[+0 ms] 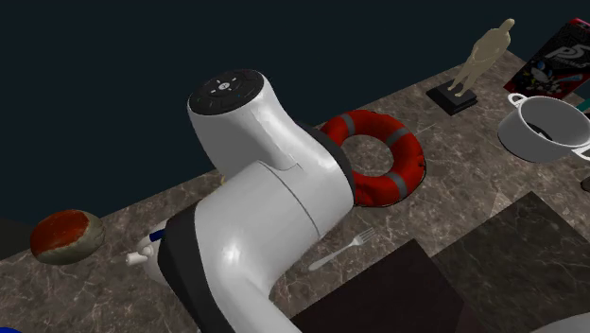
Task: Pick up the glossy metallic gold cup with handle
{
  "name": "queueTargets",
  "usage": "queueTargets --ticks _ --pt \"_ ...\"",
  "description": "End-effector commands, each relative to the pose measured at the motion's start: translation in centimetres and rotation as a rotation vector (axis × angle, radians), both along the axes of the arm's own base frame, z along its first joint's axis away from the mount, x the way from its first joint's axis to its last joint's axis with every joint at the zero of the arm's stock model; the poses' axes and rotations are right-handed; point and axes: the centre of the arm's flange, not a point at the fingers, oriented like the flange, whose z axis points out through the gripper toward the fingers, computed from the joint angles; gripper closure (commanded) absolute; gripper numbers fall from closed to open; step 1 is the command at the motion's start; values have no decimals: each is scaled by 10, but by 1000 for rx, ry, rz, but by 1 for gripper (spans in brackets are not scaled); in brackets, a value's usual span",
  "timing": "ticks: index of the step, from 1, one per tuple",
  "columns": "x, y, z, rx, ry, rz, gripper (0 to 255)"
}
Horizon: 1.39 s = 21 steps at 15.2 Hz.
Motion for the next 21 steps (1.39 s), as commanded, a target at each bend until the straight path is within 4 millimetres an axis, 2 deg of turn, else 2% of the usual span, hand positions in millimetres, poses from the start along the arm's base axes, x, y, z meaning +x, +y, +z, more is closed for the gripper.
queueTargets --ticks 1,12,20,21 --pt "21 9 -12 -3 -6 -18 0" --pt "129 54 -95 -24 -34 -111 0" --pt "211 80 -154 -40 -54 -178 0" --pt "215 81 -157 -41 -55 -182 0"
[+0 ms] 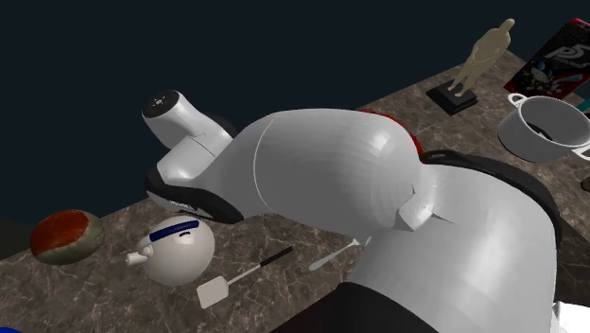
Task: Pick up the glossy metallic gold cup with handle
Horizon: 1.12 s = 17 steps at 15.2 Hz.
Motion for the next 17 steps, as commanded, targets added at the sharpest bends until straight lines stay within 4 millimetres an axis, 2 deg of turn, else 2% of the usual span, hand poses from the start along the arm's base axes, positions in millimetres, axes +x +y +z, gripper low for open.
queueTargets --ticks 1,7,9,10,17 --pt "7 1 -10 -2 -2 -6 0" --pt "7 1 -45 -2 -2 -6 0" --pt "7 1 -45 -2 -2 -6 0" --pt "7 1 -44 -2 -2 -6 255" --pt "7 1 -44 -2 -2 -6 255"
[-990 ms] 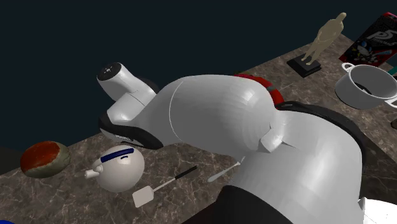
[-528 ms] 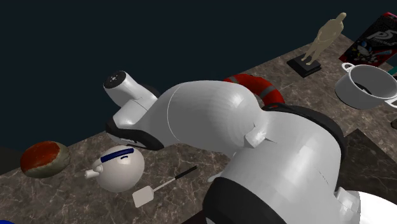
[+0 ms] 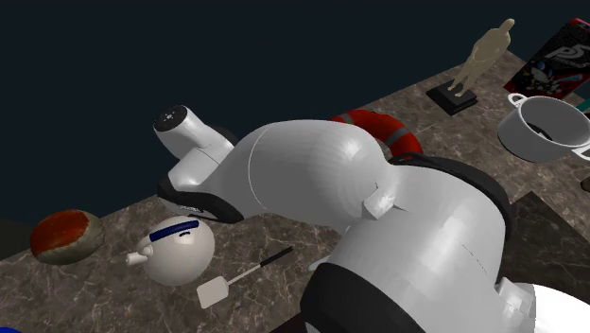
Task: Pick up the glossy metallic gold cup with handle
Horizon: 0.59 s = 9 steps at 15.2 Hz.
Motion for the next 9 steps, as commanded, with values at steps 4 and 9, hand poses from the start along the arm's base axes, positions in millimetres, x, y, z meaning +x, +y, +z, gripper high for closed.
queueTargets --ticks 4,9 --pt "0 0 10 0 0 0 255" --pt "0 0 36 0 0 0 255"
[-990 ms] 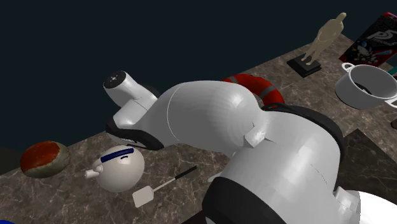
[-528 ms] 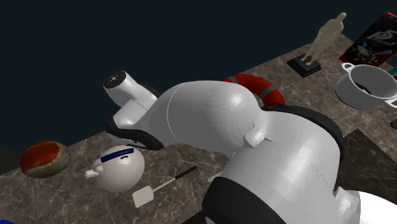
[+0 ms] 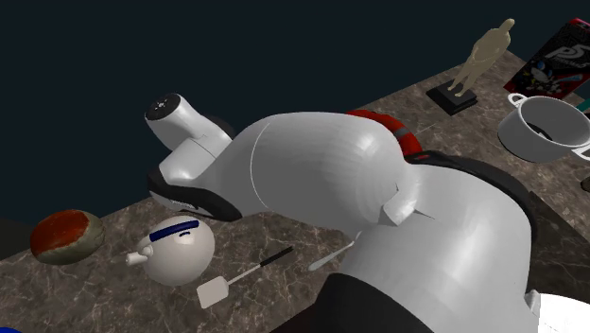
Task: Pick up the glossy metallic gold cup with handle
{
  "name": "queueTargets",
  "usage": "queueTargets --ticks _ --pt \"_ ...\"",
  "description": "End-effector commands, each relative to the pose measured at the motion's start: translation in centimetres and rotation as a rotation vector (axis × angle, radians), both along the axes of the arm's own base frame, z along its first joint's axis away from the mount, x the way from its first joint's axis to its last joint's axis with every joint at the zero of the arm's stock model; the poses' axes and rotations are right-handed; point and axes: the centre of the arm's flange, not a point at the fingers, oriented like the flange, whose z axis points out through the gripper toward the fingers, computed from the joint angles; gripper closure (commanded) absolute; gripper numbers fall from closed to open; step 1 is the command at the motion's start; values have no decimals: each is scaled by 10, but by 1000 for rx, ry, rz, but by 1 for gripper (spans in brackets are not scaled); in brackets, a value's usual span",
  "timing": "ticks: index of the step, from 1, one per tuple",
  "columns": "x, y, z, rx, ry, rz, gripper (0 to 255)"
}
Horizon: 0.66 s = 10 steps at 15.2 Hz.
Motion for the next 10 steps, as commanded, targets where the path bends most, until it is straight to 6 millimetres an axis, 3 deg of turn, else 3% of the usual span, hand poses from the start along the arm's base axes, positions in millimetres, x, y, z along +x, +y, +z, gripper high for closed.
queueTargets --ticks 1,8,10 --pt "0 0 10 0 0 0 255" --pt "0 0 47 0 0 0 255" --pt "0 0 48 0 0 0 255"
